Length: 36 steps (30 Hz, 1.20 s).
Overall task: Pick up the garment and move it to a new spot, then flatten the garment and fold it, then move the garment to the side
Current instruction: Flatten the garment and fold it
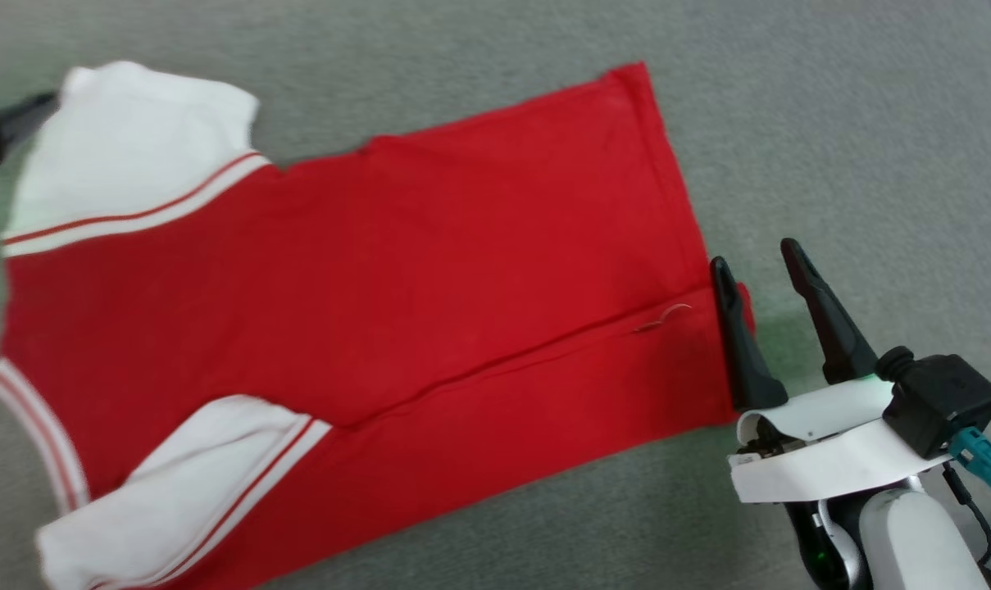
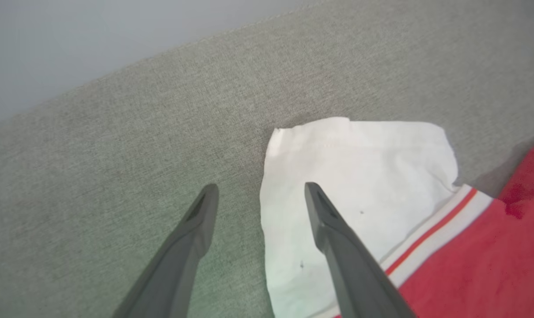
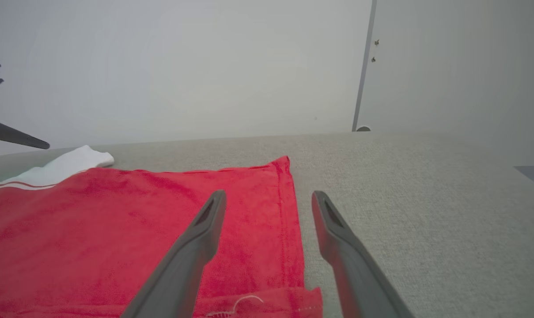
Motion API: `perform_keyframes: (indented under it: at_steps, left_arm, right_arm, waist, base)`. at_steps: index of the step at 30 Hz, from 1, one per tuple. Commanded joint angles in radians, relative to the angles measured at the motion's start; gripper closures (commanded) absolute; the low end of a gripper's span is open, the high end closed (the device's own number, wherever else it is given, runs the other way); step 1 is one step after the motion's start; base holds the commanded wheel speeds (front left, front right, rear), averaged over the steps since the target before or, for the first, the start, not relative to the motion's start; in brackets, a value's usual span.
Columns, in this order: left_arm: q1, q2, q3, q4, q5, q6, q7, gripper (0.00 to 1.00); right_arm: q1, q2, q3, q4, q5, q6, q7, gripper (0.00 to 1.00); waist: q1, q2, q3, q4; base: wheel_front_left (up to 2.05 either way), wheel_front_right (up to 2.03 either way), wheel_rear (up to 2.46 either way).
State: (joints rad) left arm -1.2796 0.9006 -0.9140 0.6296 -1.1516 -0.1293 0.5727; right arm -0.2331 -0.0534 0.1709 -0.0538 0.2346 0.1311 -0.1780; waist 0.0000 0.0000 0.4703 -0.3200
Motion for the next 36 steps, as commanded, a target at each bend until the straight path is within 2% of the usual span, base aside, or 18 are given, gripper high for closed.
perform_keyframes:
  at_steps: [1, 3, 6, 13, 14, 15, 16, 17, 21, 25, 29, 30, 36]
  left_arm:
    - [-0.025, 0.024, -0.029, -0.004, -0.013, -0.002, 0.057, 0.0]
    - [-0.038, 0.044, -0.056, -0.013, -0.034, -0.002, 0.114, 0.0]
    - [-0.064, 0.066, -0.068, -0.007, -0.066, -0.002, 0.144, 0.0]
    - [-0.053, 0.05, -0.118, -0.006, -0.148, -0.002, 0.222, 0.0]
    - [-0.053, 0.049, -0.124, -0.011, -0.155, -0.002, 0.227, 0.36]
    - [-0.054, 0.049, -0.13, -0.015, -0.161, -0.002, 0.227, 0.61]
    - [-0.055, 0.05, -0.136, -0.018, -0.164, -0.002, 0.225, 0.84]
    - [-0.057, 0.051, -0.143, -0.022, -0.168, -0.002, 0.223, 1.0]
    - [-0.071, 0.054, -0.158, -0.041, -0.179, -0.002, 0.207, 1.0]
    - [-0.102, 0.046, -0.174, -0.063, -0.183, -0.002, 0.19, 1.0]
    - [-0.125, 0.032, -0.191, -0.082, -0.198, -0.002, 0.169, 1.0]
    - [-0.125, 0.032, -0.191, -0.082, -0.198, -0.002, 0.169, 1.0]
    - [-0.143, 0.018, -0.225, -0.102, -0.215, -0.002, 0.144, 1.0]
  right_arm:
    - [0.002, 0.004, 0.014, -0.001, 0.01, -0.001, -0.009, 0.0]
    - [-0.001, 0.004, 0.025, 0.001, 0.014, -0.001, -0.01, 0.0]
    - [-0.006, 0.004, 0.035, -0.001, 0.021, -0.001, -0.016, 0.0]
    - [-0.012, 0.004, 0.029, 0.001, 0.024, -0.001, -0.024, 0.0]
    - [-0.017, 0.004, 0.03, 0.001, 0.024, -0.001, -0.021, 0.0]
    - [-0.024, 0.004, 0.034, 0.002, 0.022, -0.001, -0.016, 0.0]
    - [-0.031, 0.004, 0.039, 0.003, 0.018, -0.001, -0.008, 0.0]
    - [-0.037, 0.004, 0.044, 0.003, 0.013, -0.001, -0.002, 0.0]
    - [-0.109, 0.004, 0.053, -0.002, -0.003, -0.001, 0.068, 0.0]
    - [-0.248, -0.004, 0.051, 0.004, -0.035, -0.001, 0.214, 0.0]
    - [-0.43, -0.045, 0.078, 0.06, -0.053, -0.001, 0.442, 0.0]
    - [-0.43, -0.045, 0.078, 0.06, -0.053, -0.001, 0.442, 0.0]
    - [-0.667, -0.079, 0.052, 0.207, 0.051, -0.001, 0.805, 0.0]
  waist:
    - [0.0, 0.0, 0.071, -0.074]
    - [0.0, 0.0, 0.082, -0.087]
    - [0.0, 0.0, 0.103, -0.099]
    - [0.0, 0.0, 0.123, -0.096]
    - [0.0, 0.0, 0.125, -0.094]
    - [0.0, 0.0, 0.126, -0.091]
    - [0.0, 0.0, 0.127, -0.089]
    - [0.0, 0.0, 0.129, -0.086]
    - [0.0, 0.0, 0.136, -0.075]
    - [0.0, 0.0, 0.148, -0.053]
    - [0.0, 0.0, 0.153, -0.026]
    - [0.0, 0.0, 0.153, -0.026]
    - [0.0, 0.0, 0.163, 0.022]
  base:
    - [0.0, 0.0, 0.0]
    - [0.0, 0.0, 0.0]
    - [0.0, 0.0, 0.0]
    - [0.0, 0.0, 0.0]
    - [0.0, 0.0, 0.0]
    - [0.0, 0.0, 0.0]
    - [0.0, 0.0, 0.0]
    - [0.0, 0.0, 0.0]
    - [0.0, 0.0, 0.0]
    - [0.0, 0.0, 0.0]
    - [0.0, 0.0, 0.0]
    - [0.0, 0.0, 0.0]
    - [0.0, 0.0, 0.0]
